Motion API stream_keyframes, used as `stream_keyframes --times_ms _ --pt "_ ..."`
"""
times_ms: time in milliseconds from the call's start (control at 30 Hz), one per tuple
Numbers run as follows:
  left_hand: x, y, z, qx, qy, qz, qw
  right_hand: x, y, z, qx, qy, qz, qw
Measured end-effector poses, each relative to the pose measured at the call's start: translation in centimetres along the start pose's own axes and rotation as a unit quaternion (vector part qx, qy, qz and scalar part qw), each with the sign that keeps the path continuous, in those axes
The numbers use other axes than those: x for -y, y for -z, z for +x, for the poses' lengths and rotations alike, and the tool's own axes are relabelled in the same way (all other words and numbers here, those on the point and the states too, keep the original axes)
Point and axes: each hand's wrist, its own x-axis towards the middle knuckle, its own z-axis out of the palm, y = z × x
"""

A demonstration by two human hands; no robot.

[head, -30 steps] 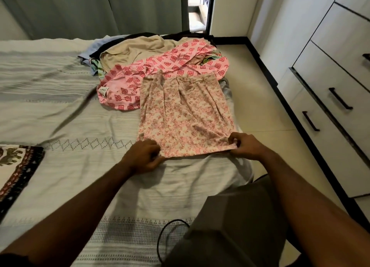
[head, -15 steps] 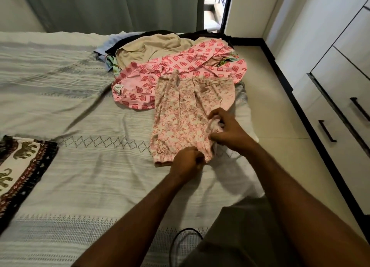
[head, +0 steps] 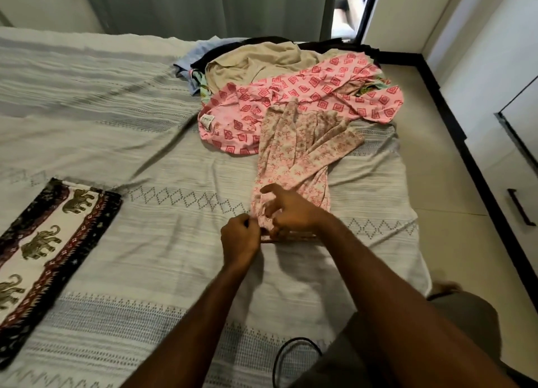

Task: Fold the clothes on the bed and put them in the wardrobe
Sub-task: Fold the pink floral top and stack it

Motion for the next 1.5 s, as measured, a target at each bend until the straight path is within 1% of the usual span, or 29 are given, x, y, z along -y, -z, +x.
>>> stream_keyframes --times_ms 33,67,100,133,167,200,267,367,433,533,600,667,767,833,867,900,933,967,1033,1100,1133,1233,1267,1333,1400,1433,1500 --pt "-0.1 0.0 0.0 0.003 0.002 0.004 1.0 -0.5 0.8 -0.5 -0.042 -0.018 0.044 0.998" --pt "-0.2 -0.1 0.0 0.003 -0.002 0.011 1.0 -1.1 1.5 -0.9 -0.115 -0.039 0.06 0.991" --pt "-0.4 -0.2 -0.2 0.003 -0.01 0.023 1.0 -2.0 2.2 -1.4 -0.201 -0.061 0.042 0.977" --pt "-0.6 -0.3 -0.4 0.0 -0.02 0.04 0.999 -3.1 2.9 -1.7 -0.266 -0.093 -0.006 0.959" --pt "-0.8 -0.3 -0.6 -0.002 -0.03 0.056 0.998 -3.9 3.3 -2.3 -0.29 -0.125 -0.052 0.947" --pt "-0.9 -0.4 -0.8 -0.005 -0.035 0.067 0.997 -4.7 3.5 -2.6 -0.276 -0.154 -0.081 0.945" --pt "-1.0 -0.4 -1.2 -0.012 -0.025 0.072 0.997 -5.7 3.2 -2.9 -0.222 -0.191 -0.088 0.952" --pt "-1.3 0.1 -1.7 -0.021 0.02 0.059 0.998 -5.9 2.8 -3.0 -0.22 -0.229 -0.103 0.943" --pt "-1.3 0.7 -2.0 -0.007 0.035 0.066 0.997 -5.8 2.7 -3.2 -0.211 -0.238 -0.111 0.942" --pt "-0.8 1.4 -1.6 0.051 0.035 0.101 0.993 -6.2 2.4 -3.7 -0.18 -0.226 -0.067 0.955" --pt "-1.0 1.8 -1.2 0.093 0.05 0.106 0.989 -6.3 2.5 -4.4 -0.162 -0.229 -0.07 0.957" --pt "-1.3 2.2 -1.2 0.162 0.064 0.106 0.979 -6.3 2.8 -5.3 -0.11 -0.239 -0.091 0.96" --pt "-1.4 2.8 -2.0 0.298 0.067 0.141 0.942 -6.3 3.3 -7.6 -0.034 -0.28 -0.066 0.957" --pt "-1.4 3.0 -2.1 0.344 0.043 0.188 0.919 -6.4 3.9 -8.8 0.008 -0.29 -0.057 0.955" --pt "-1.5 2.9 -1.9 0.34 0.023 0.209 0.917 -6.5 4.3 -9.2 0.02 -0.292 -0.058 0.955" --pt "-1.7 2.8 -1.5 0.32 -0.002 0.224 0.921 -6.6 4.7 -9.4 0.021 -0.292 -0.052 0.955" --pt "-2.4 2.6 -0.7 0.289 -0.029 0.224 0.93 -6.8 5.5 -9.2 0.006 -0.288 -0.044 0.957" --pt "-3.1 2.3 0.0 0.255 -0.053 0.209 0.943 -7.0 6.2 -8.9 -0.024 -0.281 -0.03 0.959" --pt "-5.1 1.2 1.9 0.2 -0.098 0.168 0.96 -7.4 7.9 -7.6 -0.118 -0.257 0.007 0.959" --pt "-7.2 -0.6 4.2 0.165 -0.128 0.155 0.966 -8.0 9.4 -5.7 -0.22 -0.234 0.064 0.945" --pt "-8.1 -1.6 5.3 0.16 -0.137 0.148 0.966 -8.5 10.0 -4.6 -0.261 -0.227 0.095 0.933" --pt "-10.6 -4.7 8.8 0.178 -0.125 0.074 0.973 -9.5 11.9 -0.9 -0.341 -0.232 0.143 0.9" --pt "-11.1 -5.7 9.9 0.178 -0.125 0.069 0.974 -9.6 12.5 0.3 -0.362 -0.235 0.157 0.888" --pt "-11.6 -7.3 11.7 0.151 -0.135 0.087 0.975 -9.5 13.5 2.4 -0.398 -0.239 0.182 0.867" --pt "-12.0 -8.2 12.7 0.123 -0.121 0.074 0.982 -9.3 14.1 4.1 -0.42 -0.259 0.179 0.851" --pt "-12.3 -8.6 13.3 0.114 -0.102 0.069 0.986 -9.3 14.3 5.0 -0.424 -0.275 0.173 0.845" --pt "-12.3 -9.4 14.2 0.107 -0.073 0.082 0.988 -9.3 14.6 6.4 -0.419 -0.306 0.158 0.84"
